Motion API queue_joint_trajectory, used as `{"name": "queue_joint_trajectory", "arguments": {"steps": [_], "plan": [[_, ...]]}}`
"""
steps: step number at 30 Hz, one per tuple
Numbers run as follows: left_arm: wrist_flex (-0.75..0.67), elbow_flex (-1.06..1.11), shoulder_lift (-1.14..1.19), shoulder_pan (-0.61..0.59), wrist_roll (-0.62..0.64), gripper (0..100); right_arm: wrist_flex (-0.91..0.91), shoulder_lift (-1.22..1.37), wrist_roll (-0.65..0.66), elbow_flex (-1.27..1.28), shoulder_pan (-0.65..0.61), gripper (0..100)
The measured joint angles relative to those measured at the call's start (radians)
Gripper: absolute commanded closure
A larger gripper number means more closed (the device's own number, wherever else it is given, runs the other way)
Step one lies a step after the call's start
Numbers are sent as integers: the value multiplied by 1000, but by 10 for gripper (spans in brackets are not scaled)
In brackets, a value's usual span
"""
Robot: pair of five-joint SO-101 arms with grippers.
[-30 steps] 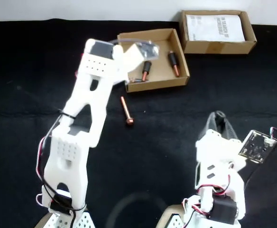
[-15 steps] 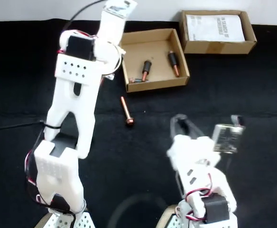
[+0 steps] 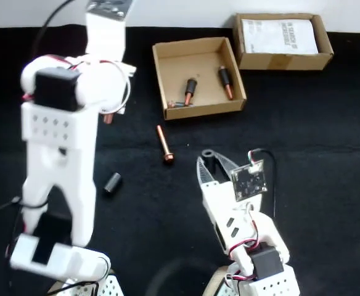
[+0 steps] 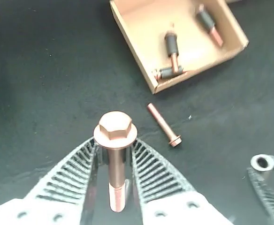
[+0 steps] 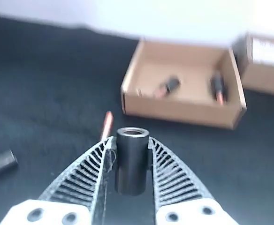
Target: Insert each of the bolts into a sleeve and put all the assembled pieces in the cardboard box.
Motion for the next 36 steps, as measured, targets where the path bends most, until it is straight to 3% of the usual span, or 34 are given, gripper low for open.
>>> {"name": "queue_joint_trajectory", "arguments": {"steps": [5, 11, 17, 21, 25, 36], "plan": [[-100, 178, -160, -25, 199, 992, -258, 2, 2, 46, -63, 991], [-370, 540, -298, -23, 293, 992, -512, 2, 2, 48, -100, 991], [-752, 885, -331, -25, 304, 992, -554, 2, 2, 48, -124, 991], [-953, 973, -330, -14, 304, 992, -523, 2, -2, 49, -127, 991], [-1031, 979, -330, 44, 230, 992, -448, 2, -71, 49, -127, 991], [-1054, 1056, -466, 226, -11, 992, -419, 2, -135, 49, -127, 991]]}}
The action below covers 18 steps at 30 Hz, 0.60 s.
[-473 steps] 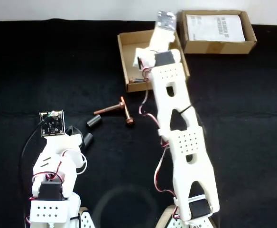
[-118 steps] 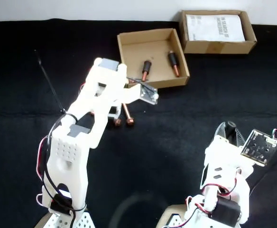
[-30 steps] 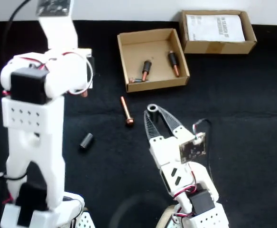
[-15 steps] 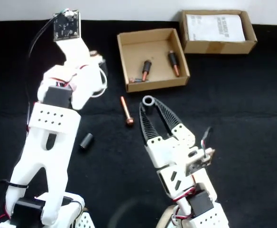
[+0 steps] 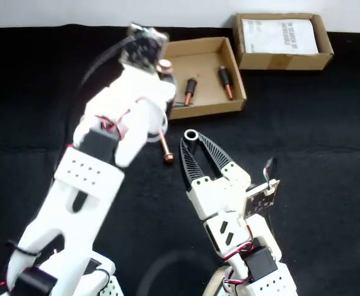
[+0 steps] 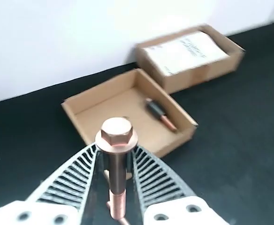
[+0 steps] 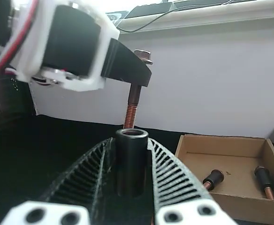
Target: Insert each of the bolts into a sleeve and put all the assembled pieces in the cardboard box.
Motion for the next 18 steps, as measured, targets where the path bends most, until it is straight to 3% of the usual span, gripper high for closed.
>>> {"name": "queue_joint_trajectory", "arguments": {"steps": [11, 18], "plan": [[0, 342, -585, 206, -104, 992, 35, 0, 0, 0, 31, 991], [-126, 456, -769, 216, -106, 992, 75, 0, 0, 0, 31, 991]]}}
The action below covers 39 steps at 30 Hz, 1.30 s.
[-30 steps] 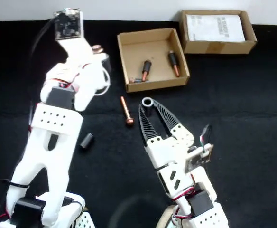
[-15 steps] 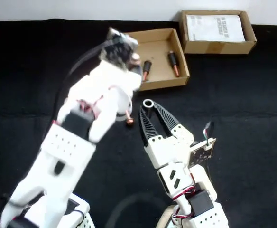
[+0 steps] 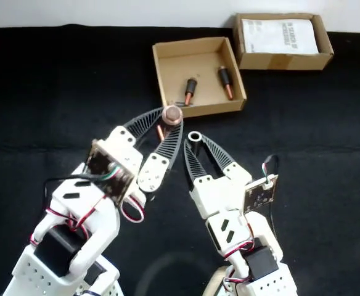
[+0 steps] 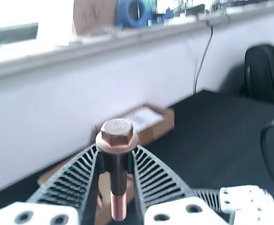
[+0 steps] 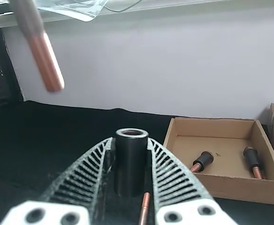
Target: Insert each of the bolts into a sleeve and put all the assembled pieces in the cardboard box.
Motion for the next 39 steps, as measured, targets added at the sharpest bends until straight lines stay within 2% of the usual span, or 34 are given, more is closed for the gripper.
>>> {"name": "queue_joint_trajectory", "arguments": {"steps": [4, 9, 16, 26, 33, 39], "plan": [[-158, 32, -11, 8, 18, 992, 9, 0, 0, 0, -21, 991], [-311, 124, -11, -14, 144, 992, 9, 0, 0, 0, -32, 991], [-330, 241, -11, -15, 249, 992, 9, 0, 0, 0, -34, 991], [-338, 307, -11, -21, 250, 992, 9, 0, 0, 0, -34, 991], [-423, 333, -9, -18, 258, 992, 9, 0, 0, 0, -34, 991], [-436, 333, -11, -17, 258, 992, 9, 0, 0, 0, -48, 991]]}}
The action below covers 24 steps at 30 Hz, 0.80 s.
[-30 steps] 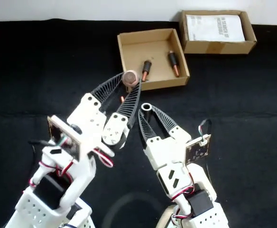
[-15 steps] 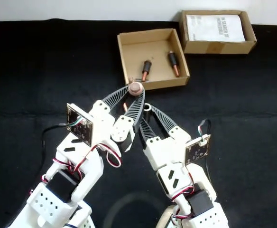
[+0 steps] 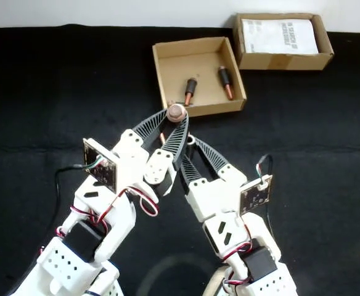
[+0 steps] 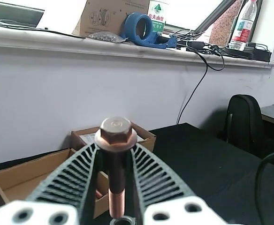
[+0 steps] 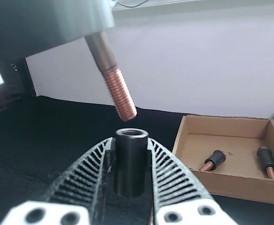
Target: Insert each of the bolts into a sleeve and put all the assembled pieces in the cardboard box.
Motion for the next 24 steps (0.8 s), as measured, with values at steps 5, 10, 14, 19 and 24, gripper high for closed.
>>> {"name": "queue_joint_trajectory", "arguments": {"steps": [5, 10, 14, 19, 24], "plan": [[0, 0, 34, 3, 0, 992, 0, 0, 0, 0, -14, 991], [0, 0, 44, 28, -2, 992, 0, 0, 0, 0, -14, 991], [38, -2, 43, 28, -2, 992, 2, 0, 0, 0, -14, 991], [86, -3, 43, 28, -2, 992, 2, 2, 0, 0, -6, 991], [140, -25, 43, 28, -2, 991, 2, 2, 0, 0, 9, 991]]}}
